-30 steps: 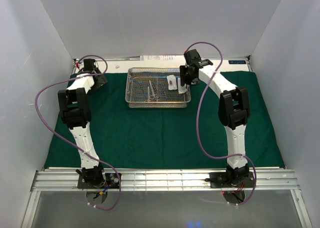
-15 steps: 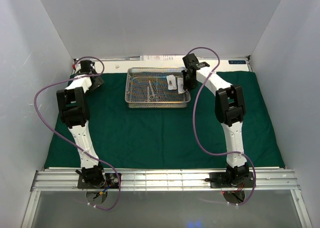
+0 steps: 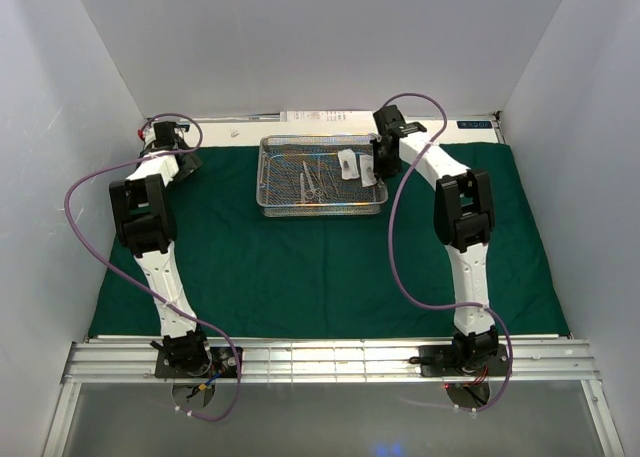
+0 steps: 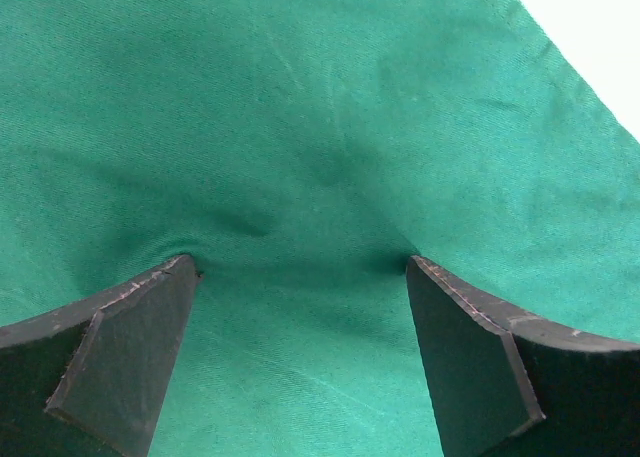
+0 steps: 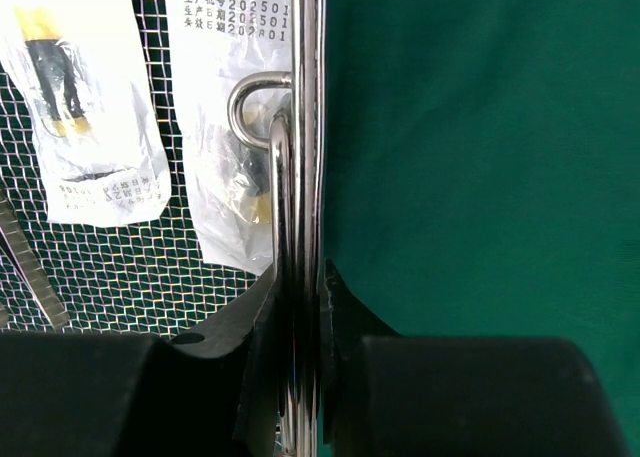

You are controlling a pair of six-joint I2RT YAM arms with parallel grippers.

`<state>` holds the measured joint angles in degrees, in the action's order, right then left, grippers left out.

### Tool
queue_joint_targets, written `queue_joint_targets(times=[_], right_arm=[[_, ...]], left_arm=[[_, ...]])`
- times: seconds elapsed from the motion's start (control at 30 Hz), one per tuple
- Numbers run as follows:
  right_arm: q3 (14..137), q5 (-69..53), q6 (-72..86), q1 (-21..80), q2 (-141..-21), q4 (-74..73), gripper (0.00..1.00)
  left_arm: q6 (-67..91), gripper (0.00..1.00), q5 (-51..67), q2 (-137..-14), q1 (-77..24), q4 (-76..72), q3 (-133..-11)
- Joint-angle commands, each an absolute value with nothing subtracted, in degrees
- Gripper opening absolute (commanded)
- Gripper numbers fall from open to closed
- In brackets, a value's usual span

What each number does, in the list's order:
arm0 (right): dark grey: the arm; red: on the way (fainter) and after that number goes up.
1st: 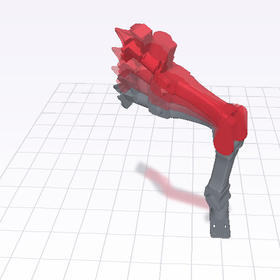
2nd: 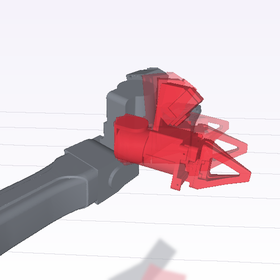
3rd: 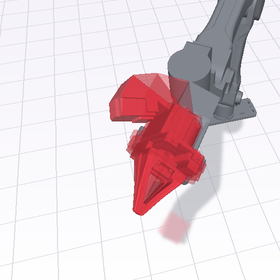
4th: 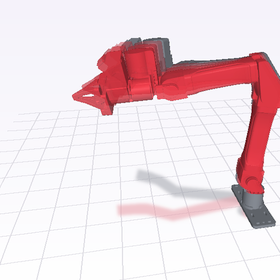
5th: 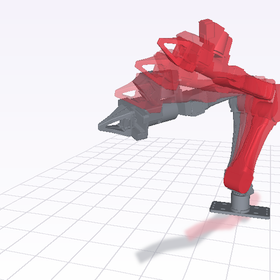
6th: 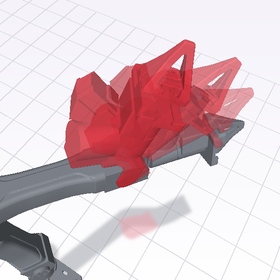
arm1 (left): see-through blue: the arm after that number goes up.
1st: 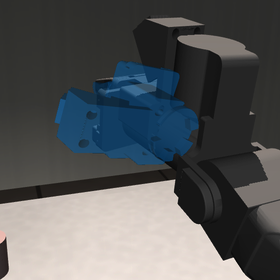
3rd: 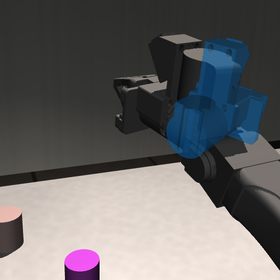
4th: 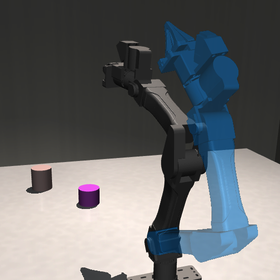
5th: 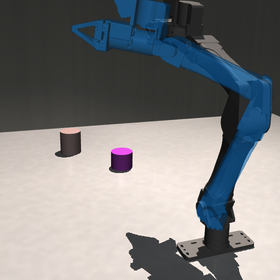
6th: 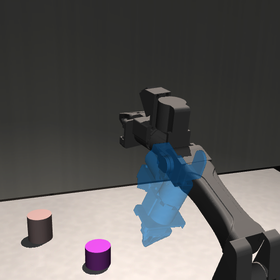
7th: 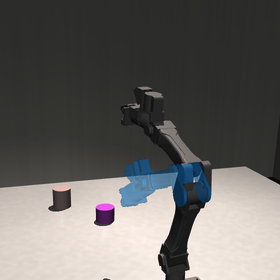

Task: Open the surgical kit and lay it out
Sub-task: Move the container from the surgical kit.

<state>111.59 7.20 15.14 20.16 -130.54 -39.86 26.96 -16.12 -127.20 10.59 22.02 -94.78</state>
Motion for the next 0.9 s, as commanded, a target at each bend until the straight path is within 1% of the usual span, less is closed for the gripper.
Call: queue_joint_targets(times=[0.0,0.33,0.5,0.73,0.87], right_arm=[[112.2,8.2,14.0,16.7,-125.0,-39.7,0.08],[108.3,8.8,10.1,10.6,-119.9,-38.7,0.08],[101.4,7.8,6.2,6.1,-116.8,-33.8,0.08],[95.2,3.8,-9.0,0.9,-112.6,-26.5,0.08],[95.4,0.6,-15.5,-3.9,-112.9,-24.3,0.08]], left_arm=[[26.9,0.98,-17.1,-130.8,12.6,24.9,-93.8],[27.0,0.98,-17.2,-131.2,12.7,24.8,-93.9],[26.8,0.98,-17.5,-131.2,12.7,24.8,-93.8],[26.6,0.98,-17.8,-131.5,12.8,25.0,-94.2],[26.6,0.98,-17.8,-131.8,12.9,25.0,-94.3]])
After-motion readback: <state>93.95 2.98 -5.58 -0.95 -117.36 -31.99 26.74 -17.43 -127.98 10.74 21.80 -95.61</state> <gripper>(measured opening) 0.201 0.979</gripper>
